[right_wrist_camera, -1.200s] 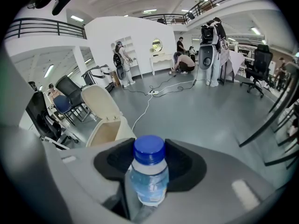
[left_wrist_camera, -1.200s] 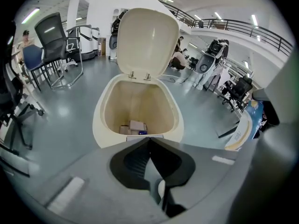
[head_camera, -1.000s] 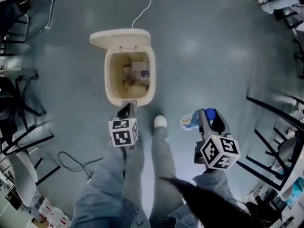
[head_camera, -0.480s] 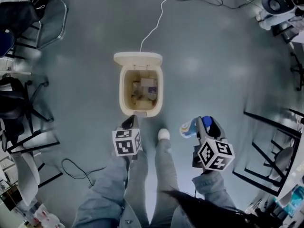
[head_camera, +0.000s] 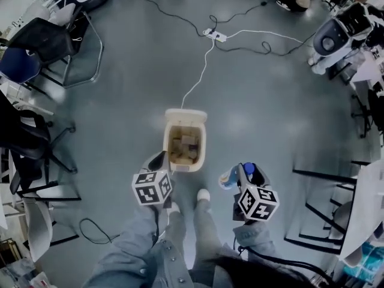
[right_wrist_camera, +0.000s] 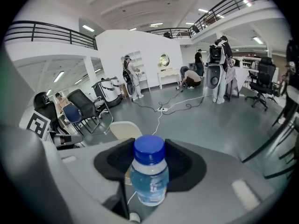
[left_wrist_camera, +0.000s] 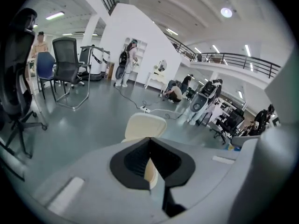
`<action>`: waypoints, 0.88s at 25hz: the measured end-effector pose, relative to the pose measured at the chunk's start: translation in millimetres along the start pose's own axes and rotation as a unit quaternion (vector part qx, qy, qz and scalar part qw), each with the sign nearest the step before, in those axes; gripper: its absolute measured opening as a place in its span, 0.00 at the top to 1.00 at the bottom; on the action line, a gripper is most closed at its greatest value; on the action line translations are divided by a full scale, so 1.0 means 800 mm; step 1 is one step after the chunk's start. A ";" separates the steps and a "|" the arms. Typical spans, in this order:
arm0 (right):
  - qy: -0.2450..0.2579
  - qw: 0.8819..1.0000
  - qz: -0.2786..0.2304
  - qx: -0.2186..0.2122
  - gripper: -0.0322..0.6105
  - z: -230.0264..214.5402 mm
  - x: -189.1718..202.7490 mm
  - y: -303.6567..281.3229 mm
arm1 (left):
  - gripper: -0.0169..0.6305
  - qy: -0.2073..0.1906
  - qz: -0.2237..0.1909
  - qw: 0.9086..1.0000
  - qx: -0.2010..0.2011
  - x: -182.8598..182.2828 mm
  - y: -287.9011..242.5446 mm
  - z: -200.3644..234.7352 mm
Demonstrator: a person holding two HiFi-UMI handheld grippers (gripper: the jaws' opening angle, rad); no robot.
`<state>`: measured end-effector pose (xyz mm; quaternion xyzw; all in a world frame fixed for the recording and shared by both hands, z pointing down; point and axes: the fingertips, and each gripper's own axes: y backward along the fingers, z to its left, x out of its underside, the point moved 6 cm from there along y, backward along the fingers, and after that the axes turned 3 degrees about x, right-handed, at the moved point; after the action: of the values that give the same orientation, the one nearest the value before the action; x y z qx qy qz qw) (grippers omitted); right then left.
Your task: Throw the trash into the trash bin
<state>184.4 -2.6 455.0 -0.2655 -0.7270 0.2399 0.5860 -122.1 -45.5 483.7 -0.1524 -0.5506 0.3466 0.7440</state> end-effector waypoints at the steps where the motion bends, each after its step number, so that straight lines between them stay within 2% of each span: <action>1: -0.001 1.000 0.001 -0.005 0.63 0.008 -0.007 0.012 | 0.96 0.001 -0.009 1.000 0.000 -0.010 0.018 -0.001; 7: 0.027 0.999 -0.023 -0.034 0.63 0.055 -0.058 0.090 | 0.96 -0.026 -0.070 0.997 -0.007 -0.053 0.128 -0.024; 13: 0.063 0.995 -0.059 -0.057 0.63 0.095 -0.094 0.126 | 0.96 -0.077 -0.153 0.985 -0.023 -0.114 0.201 -0.033; 17: 0.071 0.993 -0.064 -0.068 0.63 0.109 -0.101 0.135 | 0.96 -0.061 -0.176 0.982 -0.037 -0.128 0.220 -0.022; 22: 0.078 0.992 -0.061 -0.084 0.63 0.124 -0.105 0.131 | 0.96 -0.041 -0.183 0.981 -0.053 -0.122 0.234 -0.014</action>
<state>112.6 15.5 305.2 -0.2866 -0.7119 0.1199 0.6299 -191.9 22.9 295.9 -0.0735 -0.6164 0.1806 0.7629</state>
